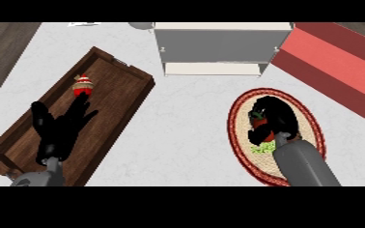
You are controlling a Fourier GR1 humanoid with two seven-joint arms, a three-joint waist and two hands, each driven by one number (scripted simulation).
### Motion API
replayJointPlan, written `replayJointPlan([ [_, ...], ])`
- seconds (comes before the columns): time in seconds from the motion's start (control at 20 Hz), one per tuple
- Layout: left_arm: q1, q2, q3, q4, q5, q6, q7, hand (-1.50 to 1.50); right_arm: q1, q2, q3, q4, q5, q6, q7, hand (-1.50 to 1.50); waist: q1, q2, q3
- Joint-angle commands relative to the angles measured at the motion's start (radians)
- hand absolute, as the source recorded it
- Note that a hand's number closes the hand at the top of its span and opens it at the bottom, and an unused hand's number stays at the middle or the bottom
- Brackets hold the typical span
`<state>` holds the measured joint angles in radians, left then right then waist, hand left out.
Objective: Pick the bell pepper from the placemat and place it in the tiered shelf
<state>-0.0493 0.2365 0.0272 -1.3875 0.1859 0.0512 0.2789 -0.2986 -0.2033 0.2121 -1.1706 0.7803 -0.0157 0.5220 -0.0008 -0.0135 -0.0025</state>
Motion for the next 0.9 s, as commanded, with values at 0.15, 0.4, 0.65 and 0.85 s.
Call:
replayJointPlan([
  [0.15, -0.002, -0.030, -0.016, 0.035, -0.021, 0.016, 0.016, 0.00, -0.084, 0.181, 0.162, -0.109, 0.061, 0.029, 0.041, 1.50, 0.009, 0.013, 0.002],
  [0.4, -0.054, -0.023, -0.017, 0.077, -0.005, -0.024, 0.019, 0.00, -0.230, 0.201, 0.427, -0.189, -0.166, -0.060, 0.197, 1.50, 0.042, 0.018, 0.002],
  [0.65, -0.030, -0.031, -0.022, 0.046, -0.021, 0.000, 0.042, 0.00, -0.393, 0.203, 0.500, -0.362, -0.069, -0.137, 0.420, 1.50, 0.015, 0.008, 0.002],
  [0.85, 0.032, 0.008, 0.008, 0.027, -0.004, -0.039, 0.004, 0.00, -0.544, 0.203, 0.456, -0.480, 0.005, -0.105, 0.628, 1.50, 0.012, 0.003, 0.001],
])
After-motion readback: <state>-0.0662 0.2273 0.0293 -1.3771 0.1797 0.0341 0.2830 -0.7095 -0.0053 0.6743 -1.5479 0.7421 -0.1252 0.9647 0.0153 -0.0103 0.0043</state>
